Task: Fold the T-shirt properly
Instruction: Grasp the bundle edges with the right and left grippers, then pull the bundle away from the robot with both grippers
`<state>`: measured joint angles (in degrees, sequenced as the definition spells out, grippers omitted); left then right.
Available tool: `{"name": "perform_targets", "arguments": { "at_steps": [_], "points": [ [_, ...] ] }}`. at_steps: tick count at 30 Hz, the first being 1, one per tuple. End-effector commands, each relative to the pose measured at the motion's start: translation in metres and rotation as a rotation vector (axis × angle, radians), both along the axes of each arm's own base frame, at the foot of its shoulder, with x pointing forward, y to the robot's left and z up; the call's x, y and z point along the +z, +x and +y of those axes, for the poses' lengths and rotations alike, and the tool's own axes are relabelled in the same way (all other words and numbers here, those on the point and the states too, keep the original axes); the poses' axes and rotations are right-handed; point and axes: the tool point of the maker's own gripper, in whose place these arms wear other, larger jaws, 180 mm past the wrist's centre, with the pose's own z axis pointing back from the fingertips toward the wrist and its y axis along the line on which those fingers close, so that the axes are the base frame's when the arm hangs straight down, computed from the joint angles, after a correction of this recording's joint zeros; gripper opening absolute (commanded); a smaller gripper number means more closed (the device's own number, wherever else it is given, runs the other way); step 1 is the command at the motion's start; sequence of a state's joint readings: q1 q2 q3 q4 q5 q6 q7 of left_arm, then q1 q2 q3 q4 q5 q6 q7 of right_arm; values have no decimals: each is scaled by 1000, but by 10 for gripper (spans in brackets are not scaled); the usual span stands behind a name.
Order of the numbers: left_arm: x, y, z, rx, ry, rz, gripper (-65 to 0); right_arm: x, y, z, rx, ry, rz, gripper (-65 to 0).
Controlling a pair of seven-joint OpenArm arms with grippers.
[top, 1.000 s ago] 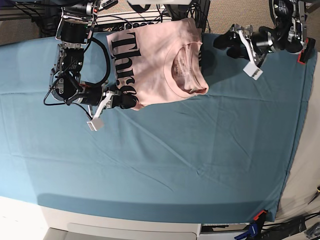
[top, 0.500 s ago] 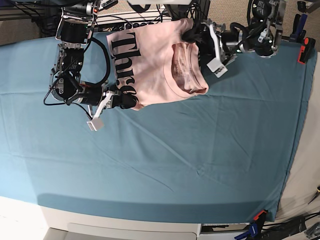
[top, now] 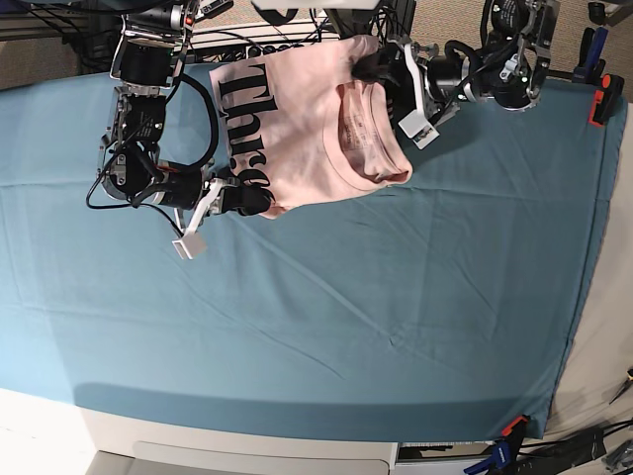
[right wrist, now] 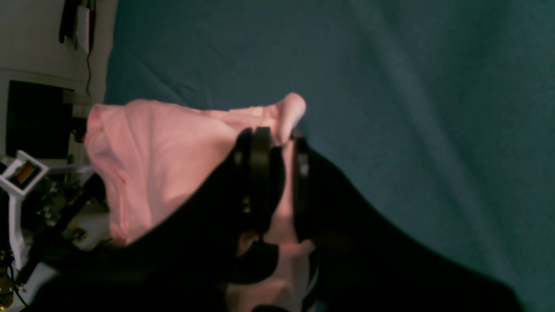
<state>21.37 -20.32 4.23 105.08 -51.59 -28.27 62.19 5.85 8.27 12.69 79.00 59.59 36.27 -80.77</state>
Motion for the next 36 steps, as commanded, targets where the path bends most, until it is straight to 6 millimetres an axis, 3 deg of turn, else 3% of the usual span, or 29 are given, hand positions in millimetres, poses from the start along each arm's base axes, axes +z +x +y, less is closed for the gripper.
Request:
{"name": "perform_targets", "arguments": {
  "at_steps": [1,3,8,18,29,36],
  "points": [
    [-5,-7,5,-24,40,18,-493,15,12,-1,-3,15,-58,-650],
    [-5,-7,5,-24,41,17,-650,15,11,-1,-3,15,-57,-650],
    [-10,-2,14,-34,99,12,-650,15,12,-1,-4,15,-59,-650],
    [-3,54,58,-12,263,-119,-650,37,10,3,10,23,-136,-650],
    [26,132,67,76,281,-295,-650,-4,-45,5,10,31,10,-650],
    [36,181,68,138,258,-331,-650,-11,-75,19,-4,139,70,-650]
  ]
}}
